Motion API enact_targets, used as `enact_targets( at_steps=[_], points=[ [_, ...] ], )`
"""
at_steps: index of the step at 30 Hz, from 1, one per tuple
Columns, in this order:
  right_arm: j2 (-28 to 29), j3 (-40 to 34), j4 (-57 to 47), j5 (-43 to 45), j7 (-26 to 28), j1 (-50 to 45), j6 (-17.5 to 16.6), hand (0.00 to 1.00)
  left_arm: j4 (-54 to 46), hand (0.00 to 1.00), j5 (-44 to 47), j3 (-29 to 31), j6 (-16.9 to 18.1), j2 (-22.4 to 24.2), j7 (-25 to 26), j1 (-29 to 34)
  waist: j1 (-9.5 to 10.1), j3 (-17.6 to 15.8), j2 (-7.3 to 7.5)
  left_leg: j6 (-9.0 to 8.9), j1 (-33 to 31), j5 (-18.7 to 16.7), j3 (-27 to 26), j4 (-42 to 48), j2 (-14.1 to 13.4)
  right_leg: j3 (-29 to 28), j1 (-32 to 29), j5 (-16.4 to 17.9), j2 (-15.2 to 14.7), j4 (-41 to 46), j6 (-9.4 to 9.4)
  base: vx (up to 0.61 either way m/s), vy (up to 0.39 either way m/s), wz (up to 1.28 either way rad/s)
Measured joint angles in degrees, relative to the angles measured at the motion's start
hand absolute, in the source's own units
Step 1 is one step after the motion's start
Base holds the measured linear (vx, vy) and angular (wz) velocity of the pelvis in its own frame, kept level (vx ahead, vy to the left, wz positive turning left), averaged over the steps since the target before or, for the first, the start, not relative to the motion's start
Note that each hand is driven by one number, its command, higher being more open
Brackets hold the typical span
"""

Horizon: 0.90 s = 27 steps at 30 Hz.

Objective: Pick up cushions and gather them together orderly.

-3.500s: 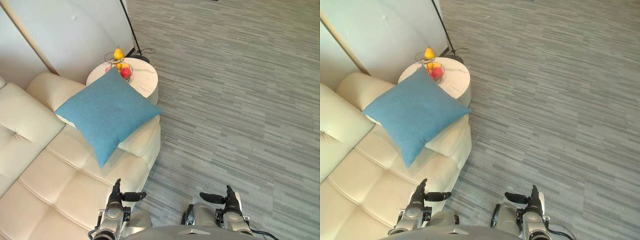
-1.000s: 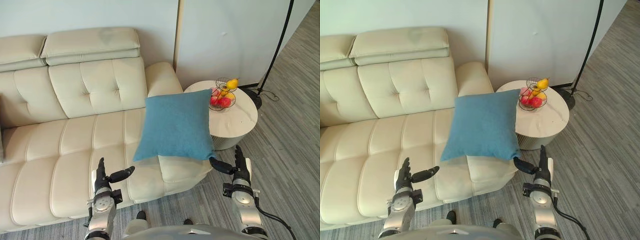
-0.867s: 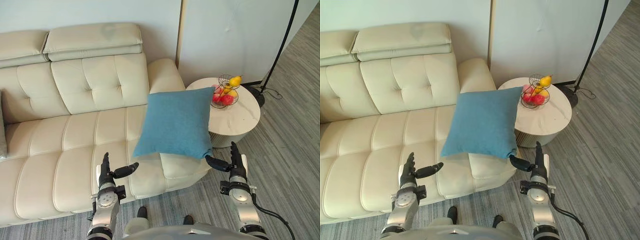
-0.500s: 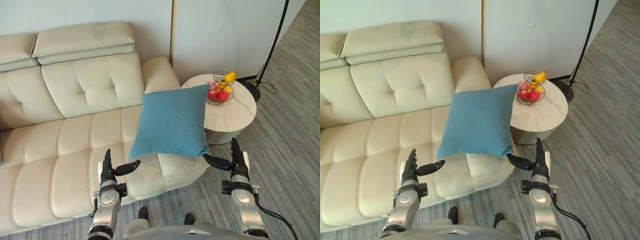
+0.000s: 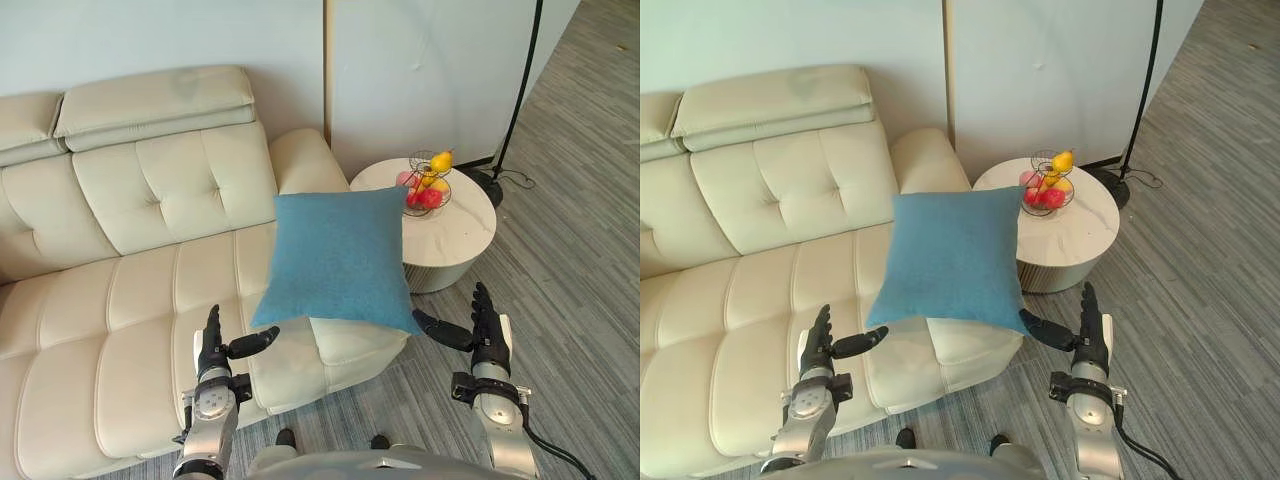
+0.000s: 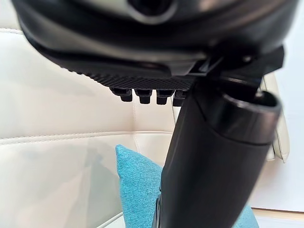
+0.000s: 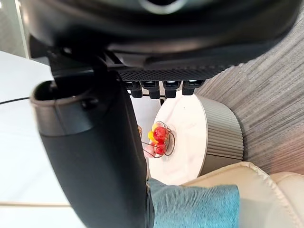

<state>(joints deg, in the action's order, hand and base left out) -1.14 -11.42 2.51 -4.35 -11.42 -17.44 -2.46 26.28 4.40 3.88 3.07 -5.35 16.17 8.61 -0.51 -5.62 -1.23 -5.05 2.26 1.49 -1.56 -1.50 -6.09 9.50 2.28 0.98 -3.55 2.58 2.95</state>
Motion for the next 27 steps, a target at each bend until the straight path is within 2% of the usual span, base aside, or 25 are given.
enact_targets(
  at_steps=[4, 8, 12, 16, 21, 23, 27],
  points=[
    [0.9, -2.8, -3.6, 1.2, -0.5, -1.1, -0.4, 1.0, -1.8, 1.0, 0.0, 2.3, -0.1, 2.4, -0.1, 1.4, -0.09, 0.6, 0.16, 0.05, 0.7, -0.2, -1.2, -0.4, -0.1, -0.9, 0.0, 0.0, 0.1, 0.0, 0.0, 0.02, 0.016, -0.13],
    [0.9, -3.5, -4.0, 3.4, -0.4, -1.3, -0.7, 1.0, -2.6, 1.0, 0.1, 2.2, -0.1, 2.9, 0.0, 1.8, -0.1, 1.2, 0.23, 0.13, 0.8, -0.4, -1.6, -0.4, -0.1, -1.3, 0.0, 0.0, 0.1, -0.1, 0.01, 0.01, 0.015, -0.04],
    [0.8, -2.0, -3.7, 6.4, 0.3, -1.1, -0.8, 1.0, -2.6, 1.0, 0.1, 1.4, -0.1, 2.8, -0.2, 1.8, 0.05, 1.4, -0.03, 0.12, 0.4, -0.4, -1.7, -0.5, -0.1, -1.3, -0.2, 0.0, 0.1, -0.1, 0.0, 0.0, 0.006, 0.0],
    [-0.3, 1.1, 0.3, 9.1, 0.6, 1.6, -0.9, 1.0, -2.3, 1.0, 0.1, -0.9, -0.1, 1.8, -0.2, 0.4, 0.11, 1.6, 0.14, 0.09, -2.7, -0.1, -0.8, -0.1, -0.1, -0.5, -2.7, 0.0, 0.1, 0.1, -0.06, -0.01, 0.006, 0.11],
    [-1.7, 7.9, 6.3, 9.1, 0.9, 9.1, -0.9, 1.0, -0.2, 1.0, 0.1, -5.6, -0.1, 0.6, -0.2, -6.1, 0.84, -0.6, 0.99, -0.12, -7.5, 0.8, 0.8, 1.4, -0.1, 0.9, -6.5, -0.2, 0.1, 1.4, -0.3, -0.02, -0.001, 0.16],
    [-1.7, 10.4, 8.1, 9.6, 0.7, 14.6, -1.0, 1.0, 0.2, 1.0, 0.1, -8.1, -0.1, 0.6, -0.1, -11.5, 1.96, -3.6, 1.32, -0.06, -10.8, 0.8, 1.1, 3.2, -0.1, 1.1, -9.8, 0.0, -0.1, 3.3, -0.5, -0.09, 0.009, 0.08],
    [-1.6, 12.6, 12.2, 11.3, -0.9, 22.4, -1.0, 1.0, 2.3, 1.0, 0.3, -11.0, -0.1, 0.5, 0.7, -19.6, 3.03, -6.5, 1.59, 0.01, -16.0, 1.8, 2.0, 4.7, 0.2, 1.7, -15.7, 0.4, -0.8, 6.9, -0.95, -0.09, 0.005, 0.11]
  ],
)
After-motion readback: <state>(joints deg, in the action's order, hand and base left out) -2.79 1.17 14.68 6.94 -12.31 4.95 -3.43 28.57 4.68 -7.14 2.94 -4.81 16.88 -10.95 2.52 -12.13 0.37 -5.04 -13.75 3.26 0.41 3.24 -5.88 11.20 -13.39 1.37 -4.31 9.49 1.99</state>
